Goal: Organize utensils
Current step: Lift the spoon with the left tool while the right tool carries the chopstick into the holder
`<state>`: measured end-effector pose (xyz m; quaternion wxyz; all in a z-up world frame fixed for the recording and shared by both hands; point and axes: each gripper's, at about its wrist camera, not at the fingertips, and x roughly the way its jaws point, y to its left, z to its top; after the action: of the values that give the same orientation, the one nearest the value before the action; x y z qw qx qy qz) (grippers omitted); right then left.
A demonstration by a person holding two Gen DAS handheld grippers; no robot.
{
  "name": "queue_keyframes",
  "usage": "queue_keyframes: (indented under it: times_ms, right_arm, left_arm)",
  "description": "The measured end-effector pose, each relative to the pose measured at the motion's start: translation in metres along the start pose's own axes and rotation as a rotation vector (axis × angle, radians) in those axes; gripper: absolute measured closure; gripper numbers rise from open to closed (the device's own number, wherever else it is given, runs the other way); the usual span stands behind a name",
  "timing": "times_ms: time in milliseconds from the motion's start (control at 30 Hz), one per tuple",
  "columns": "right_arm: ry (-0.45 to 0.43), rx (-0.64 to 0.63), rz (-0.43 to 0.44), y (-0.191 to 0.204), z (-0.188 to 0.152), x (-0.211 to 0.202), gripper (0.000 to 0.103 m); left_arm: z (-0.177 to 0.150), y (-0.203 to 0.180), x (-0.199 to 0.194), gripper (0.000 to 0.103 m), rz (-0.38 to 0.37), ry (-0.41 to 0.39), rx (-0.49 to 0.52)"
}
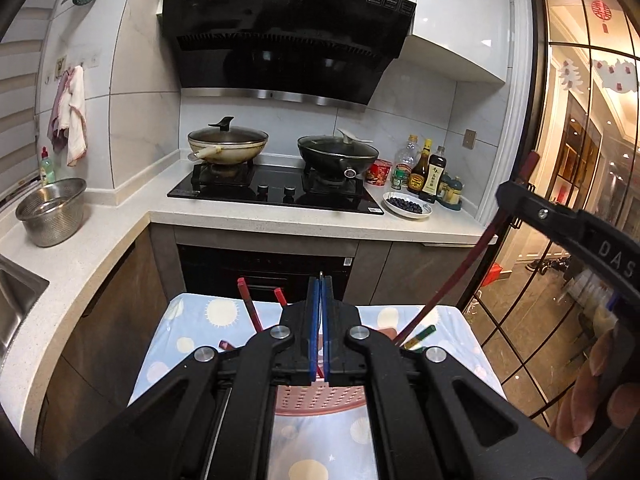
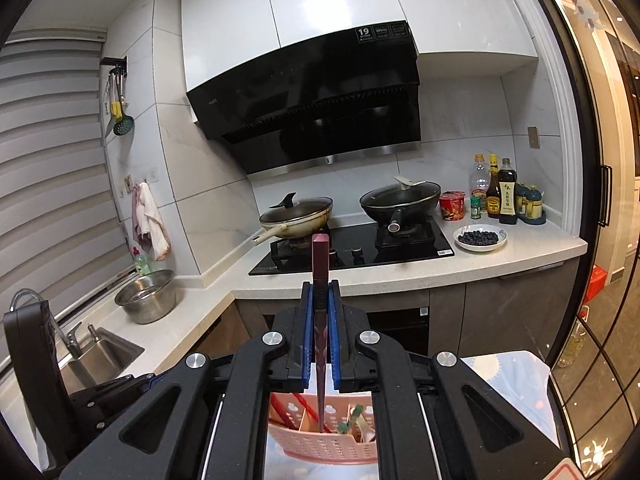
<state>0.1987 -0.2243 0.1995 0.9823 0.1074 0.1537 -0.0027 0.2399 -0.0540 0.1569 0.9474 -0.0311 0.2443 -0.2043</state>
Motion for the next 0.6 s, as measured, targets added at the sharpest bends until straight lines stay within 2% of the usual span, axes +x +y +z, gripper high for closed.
queue_keyframes:
  times_ms: [267, 600]
  right_arm:
    - [0.065, -0.022, -0.014, 0.005, -0.016, 0.046, 0.096]
    - [0.144, -0.078, -0.027, 0.012, -0.047, 0.074, 0.096]
  left_arm:
    - [-0.007, 0.012, 0.040, 0.103, 0.025, 0.051, -0.020]
    - [-0.020, 0.016, 0.068, 0.103, 0.048, 0.096, -0.002]
